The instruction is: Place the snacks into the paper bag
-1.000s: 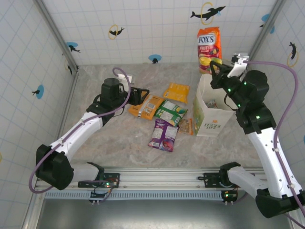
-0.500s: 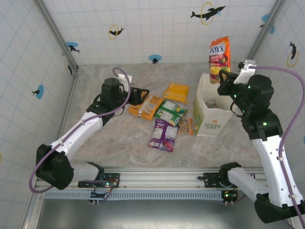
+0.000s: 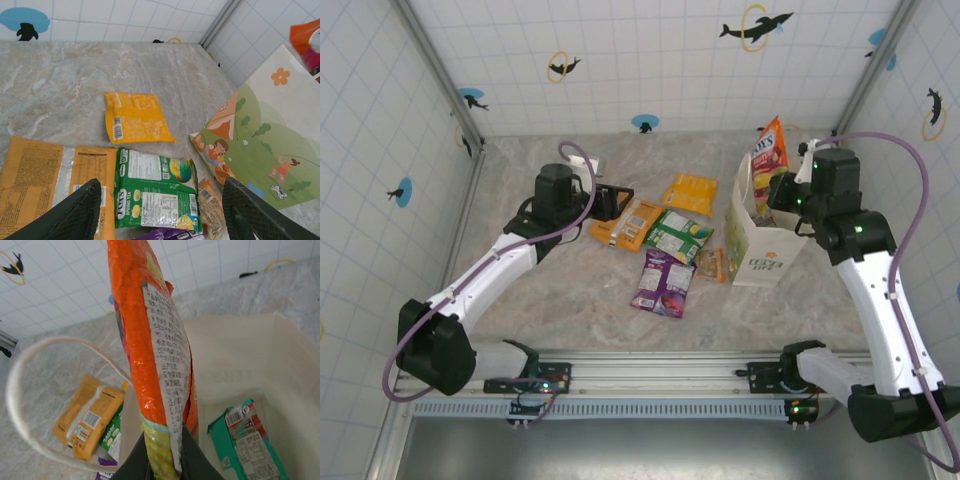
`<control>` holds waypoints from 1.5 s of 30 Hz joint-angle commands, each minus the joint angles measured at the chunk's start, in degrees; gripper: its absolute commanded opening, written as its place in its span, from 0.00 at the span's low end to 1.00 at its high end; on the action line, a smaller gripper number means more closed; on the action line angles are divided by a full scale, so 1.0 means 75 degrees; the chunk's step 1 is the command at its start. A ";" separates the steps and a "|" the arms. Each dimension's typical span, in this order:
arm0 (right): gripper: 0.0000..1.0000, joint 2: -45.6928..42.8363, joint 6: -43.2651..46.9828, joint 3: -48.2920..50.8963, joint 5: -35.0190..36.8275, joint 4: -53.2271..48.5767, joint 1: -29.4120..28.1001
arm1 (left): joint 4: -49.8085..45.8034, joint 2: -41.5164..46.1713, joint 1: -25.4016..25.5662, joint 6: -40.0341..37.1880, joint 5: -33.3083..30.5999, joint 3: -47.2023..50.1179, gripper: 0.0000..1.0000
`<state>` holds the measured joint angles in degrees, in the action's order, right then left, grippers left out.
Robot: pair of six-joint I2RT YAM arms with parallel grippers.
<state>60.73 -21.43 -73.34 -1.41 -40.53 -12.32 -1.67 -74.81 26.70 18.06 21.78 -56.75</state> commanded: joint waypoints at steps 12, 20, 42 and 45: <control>0.00 0.0825 -0.0257 -0.1019 -0.0265 -0.1155 0.0153 | -0.0143 -0.0092 0.0072 0.0075 0.0073 -0.0083 0.65; 0.00 0.0771 -0.0147 -0.1019 -0.0687 -0.1245 0.0154 | -0.0128 -0.0128 0.0071 0.0127 0.0105 -0.0074 0.65; 0.40 0.0781 0.0063 -0.1906 -0.0728 -0.1304 0.0099 | -0.0614 -0.0472 0.0051 0.1429 -0.0008 -0.0227 0.64; 0.40 0.0717 -0.0030 -0.2181 -0.0697 -0.1109 -0.0139 | -0.0947 -0.0676 -0.0097 0.1693 0.0089 -0.0316 0.64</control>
<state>67.68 -21.50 -86.43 -6.24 -50.87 -12.08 -5.78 -78.30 26.57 27.35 21.80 -57.34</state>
